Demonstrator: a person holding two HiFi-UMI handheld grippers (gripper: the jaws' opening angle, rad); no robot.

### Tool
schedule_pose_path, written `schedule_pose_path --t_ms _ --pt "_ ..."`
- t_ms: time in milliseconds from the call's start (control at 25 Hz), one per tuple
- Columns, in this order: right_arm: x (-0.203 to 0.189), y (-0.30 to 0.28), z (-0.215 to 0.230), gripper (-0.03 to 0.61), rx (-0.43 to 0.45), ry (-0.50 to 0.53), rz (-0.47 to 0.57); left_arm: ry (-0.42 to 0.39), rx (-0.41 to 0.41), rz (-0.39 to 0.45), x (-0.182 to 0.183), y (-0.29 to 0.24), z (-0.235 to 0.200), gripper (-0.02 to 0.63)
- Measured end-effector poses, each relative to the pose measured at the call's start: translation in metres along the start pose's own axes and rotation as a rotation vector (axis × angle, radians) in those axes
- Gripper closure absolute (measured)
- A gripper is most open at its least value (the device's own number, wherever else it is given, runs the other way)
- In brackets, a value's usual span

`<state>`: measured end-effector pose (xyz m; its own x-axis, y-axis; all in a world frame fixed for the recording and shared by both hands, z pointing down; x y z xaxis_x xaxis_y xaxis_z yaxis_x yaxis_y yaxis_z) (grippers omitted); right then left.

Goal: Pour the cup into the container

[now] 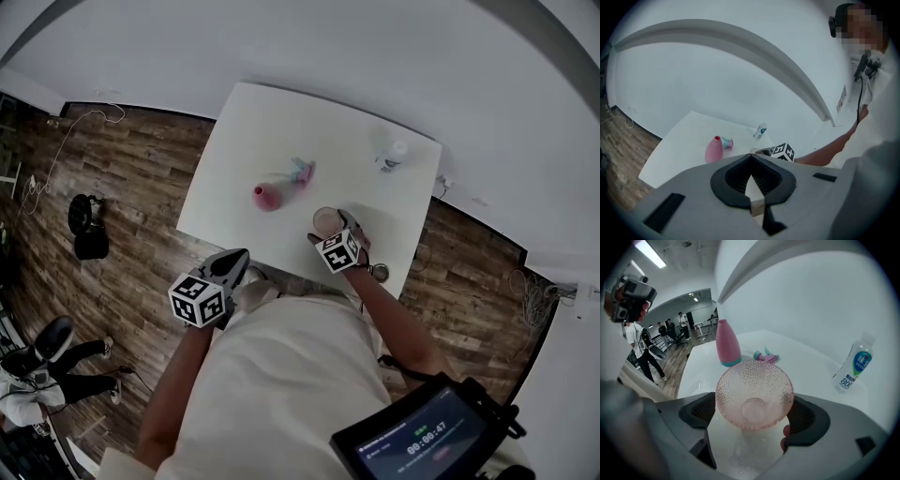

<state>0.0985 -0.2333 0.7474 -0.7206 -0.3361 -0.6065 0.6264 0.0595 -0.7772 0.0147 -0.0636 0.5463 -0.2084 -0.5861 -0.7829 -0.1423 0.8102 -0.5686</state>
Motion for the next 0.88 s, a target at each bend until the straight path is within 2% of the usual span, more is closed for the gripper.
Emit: schedule_pose_path --t_ms 160,440,560,640,760,880 --pt "0.011 0.023 0.002 0.127 -0.051 -0.004 0.082 0.006 -0.002 0.009 -0.005 0.003 0.007 0.604" --pt "0.018 0.068 -0.003 0.134 -0.048 -0.005 0.171 0.015 -0.009 0.033 -0.007 0.0 0.017 0.604" --pt "0.022 0.095 -0.007 0.225 -0.064 0.017 0.222 0.028 -0.01 0.049 -0.008 -0.001 0.019 0.604" --pt "0.029 0.113 -0.014 0.337 -0.072 0.069 0.264 0.039 -0.01 0.057 -0.009 -0.002 0.02 0.604" --pt "0.038 0.135 -0.028 0.382 -0.063 0.148 0.311 0.056 -0.009 0.063 -0.012 -0.003 0.022 0.604" --pt "0.039 0.151 -0.039 0.427 -0.039 0.149 0.328 0.072 -0.007 0.067 -0.017 -0.005 0.025 0.604"
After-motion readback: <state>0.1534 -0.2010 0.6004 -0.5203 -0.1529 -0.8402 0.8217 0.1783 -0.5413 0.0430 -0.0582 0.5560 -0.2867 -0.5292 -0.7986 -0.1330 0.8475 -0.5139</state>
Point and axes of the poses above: the fingertips, and each gripper's own axes: y backward along the fingers, z to its right, x out of its top, the point moved 1 cm from there along y, backward along the fingers, and after that the axes turned 13 degrees about -y, right-handed, at the moved point
